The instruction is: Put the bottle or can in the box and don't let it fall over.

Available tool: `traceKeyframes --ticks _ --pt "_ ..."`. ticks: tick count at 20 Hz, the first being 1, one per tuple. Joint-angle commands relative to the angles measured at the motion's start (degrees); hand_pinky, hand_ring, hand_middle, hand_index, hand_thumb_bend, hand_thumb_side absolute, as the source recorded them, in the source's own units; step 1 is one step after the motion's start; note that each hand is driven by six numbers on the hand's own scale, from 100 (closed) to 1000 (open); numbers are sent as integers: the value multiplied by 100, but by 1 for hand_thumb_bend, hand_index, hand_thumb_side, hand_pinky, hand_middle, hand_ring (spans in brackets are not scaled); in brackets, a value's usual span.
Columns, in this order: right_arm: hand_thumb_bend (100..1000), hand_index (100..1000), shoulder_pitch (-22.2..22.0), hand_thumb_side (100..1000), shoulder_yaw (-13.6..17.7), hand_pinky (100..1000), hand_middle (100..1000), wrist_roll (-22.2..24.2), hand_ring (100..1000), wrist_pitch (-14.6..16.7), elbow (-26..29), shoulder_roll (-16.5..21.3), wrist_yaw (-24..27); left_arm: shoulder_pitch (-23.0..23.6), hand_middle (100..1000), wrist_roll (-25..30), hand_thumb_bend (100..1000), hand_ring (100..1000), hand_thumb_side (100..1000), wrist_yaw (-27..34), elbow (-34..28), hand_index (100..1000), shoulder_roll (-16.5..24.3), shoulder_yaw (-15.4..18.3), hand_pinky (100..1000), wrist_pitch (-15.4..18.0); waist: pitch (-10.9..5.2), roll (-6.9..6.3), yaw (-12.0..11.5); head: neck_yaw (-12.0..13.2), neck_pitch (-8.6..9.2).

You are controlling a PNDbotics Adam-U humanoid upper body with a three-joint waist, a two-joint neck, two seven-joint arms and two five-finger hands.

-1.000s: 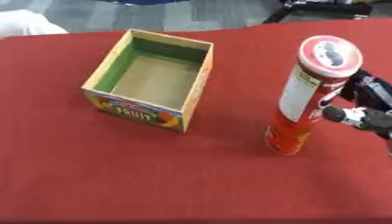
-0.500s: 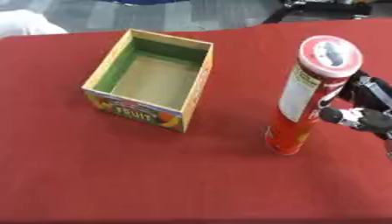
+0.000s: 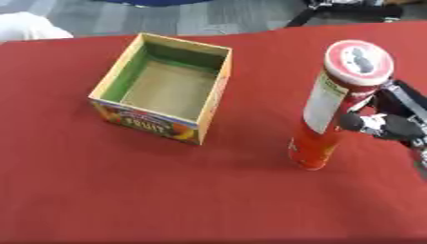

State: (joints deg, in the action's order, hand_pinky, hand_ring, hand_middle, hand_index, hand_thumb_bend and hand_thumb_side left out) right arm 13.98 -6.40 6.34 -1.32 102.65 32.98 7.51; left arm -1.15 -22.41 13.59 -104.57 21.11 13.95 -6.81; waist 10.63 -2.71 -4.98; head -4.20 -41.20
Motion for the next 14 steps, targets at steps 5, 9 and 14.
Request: traceKeyframes --ticks 5,9,14 --pt "1000 891 211 541 -98 750 901 91 803 -53 112 10 -23 -65 761 20 431 833 775 -3 -79 788 93 30 716 12 -34 12 -23 -32 58" --pt "1000 880 257 541 -160 747 873 118 798 -78 110 -31 8 -73 761 26 430 833 775 -4 -80 788 91 24 716 11 -27 15 -35 -35 55" --pt "1000 838 260 541 -191 739 797 63 780 -148 82 -67 81 -81 761 32 430 832 775 -3 -81 788 91 20 716 10 -29 20 -41 -37 62"
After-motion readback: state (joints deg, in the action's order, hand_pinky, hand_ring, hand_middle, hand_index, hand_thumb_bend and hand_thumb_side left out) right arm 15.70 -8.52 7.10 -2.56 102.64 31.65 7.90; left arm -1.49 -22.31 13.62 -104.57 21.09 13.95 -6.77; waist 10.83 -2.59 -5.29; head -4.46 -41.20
